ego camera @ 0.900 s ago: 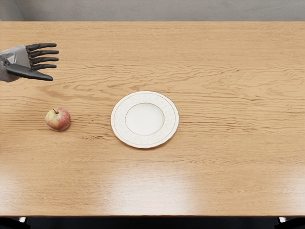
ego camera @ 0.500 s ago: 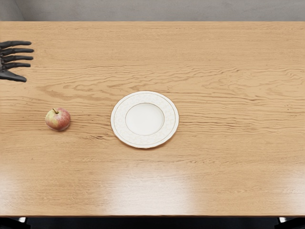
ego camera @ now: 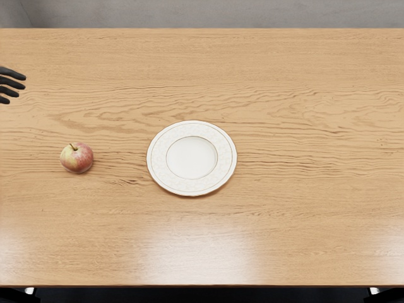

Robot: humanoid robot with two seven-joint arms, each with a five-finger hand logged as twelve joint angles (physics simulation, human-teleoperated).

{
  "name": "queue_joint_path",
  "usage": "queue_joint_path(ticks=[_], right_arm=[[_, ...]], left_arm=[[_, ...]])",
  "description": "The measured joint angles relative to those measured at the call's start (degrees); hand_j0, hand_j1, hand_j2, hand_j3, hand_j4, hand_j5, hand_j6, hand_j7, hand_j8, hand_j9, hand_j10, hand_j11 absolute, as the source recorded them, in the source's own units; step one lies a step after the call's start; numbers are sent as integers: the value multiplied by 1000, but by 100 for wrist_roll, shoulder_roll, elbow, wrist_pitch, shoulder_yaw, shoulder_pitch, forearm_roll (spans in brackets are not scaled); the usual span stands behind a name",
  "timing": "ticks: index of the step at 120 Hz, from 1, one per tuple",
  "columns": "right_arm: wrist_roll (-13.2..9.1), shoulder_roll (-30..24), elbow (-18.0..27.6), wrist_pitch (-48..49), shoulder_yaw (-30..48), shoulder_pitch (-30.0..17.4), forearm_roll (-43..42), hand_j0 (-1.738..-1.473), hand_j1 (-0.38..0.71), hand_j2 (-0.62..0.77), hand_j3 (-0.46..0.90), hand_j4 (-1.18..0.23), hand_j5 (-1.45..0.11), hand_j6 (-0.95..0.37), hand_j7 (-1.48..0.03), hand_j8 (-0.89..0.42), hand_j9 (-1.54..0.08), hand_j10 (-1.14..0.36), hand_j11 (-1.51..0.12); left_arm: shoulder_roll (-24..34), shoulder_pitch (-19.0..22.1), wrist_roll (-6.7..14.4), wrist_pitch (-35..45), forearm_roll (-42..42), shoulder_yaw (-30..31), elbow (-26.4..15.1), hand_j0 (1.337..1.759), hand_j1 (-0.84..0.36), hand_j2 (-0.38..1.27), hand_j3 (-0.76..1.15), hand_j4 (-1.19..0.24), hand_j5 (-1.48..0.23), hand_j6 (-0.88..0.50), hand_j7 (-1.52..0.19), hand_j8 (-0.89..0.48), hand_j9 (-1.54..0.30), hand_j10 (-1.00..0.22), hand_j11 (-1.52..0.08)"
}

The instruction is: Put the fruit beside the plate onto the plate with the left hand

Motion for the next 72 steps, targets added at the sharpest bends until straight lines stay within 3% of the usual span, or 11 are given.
queue_joint_path(ticks=[10,29,44,56,72], right_arm=[[0,0,0,0,0,0,0,-1658,-305,-7,0,-37,-48,-37,-47,-37,-48,-37,-48],[0,0,1,0,0,0,0,-1658,-305,-7,0,-37,-47,-37,-47,-37,-47,-37,-47],[0,0,1,-1,0,0,0,-1658,-306,-7,0,-37,-47,-37,-47,-37,-47,-37,-47],[0,0,1,-1,0,0,0,-1658,-305,-7,0,-37,-47,-37,-47,-37,-47,-37,-47],[0,0,1,0,0,0,0,-1658,-306,-7,0,-37,-47,-37,-47,-37,-47,-37,-47]], left_arm=[[67,-181,318,-1,228,1,-184,1658,60,53,0,-251,-319,-252,-319,-252,-318,-251,-318],[-246,-733,572,-2,263,136,-283,1658,61,54,0,-253,-320,-254,-319,-255,-319,-253,-318],[-464,-1423,1508,-3,333,449,-301,1658,60,53,0,-252,-320,-254,-319,-254,-319,-253,-318],[-732,-1607,1897,-4,346,555,-320,1658,60,52,0,-253,-320,-254,-319,-254,-319,-253,-318],[-818,-1786,2570,-6,326,616,-435,1658,60,52,0,-253,-320,-255,-319,-255,-319,-253,-318]])
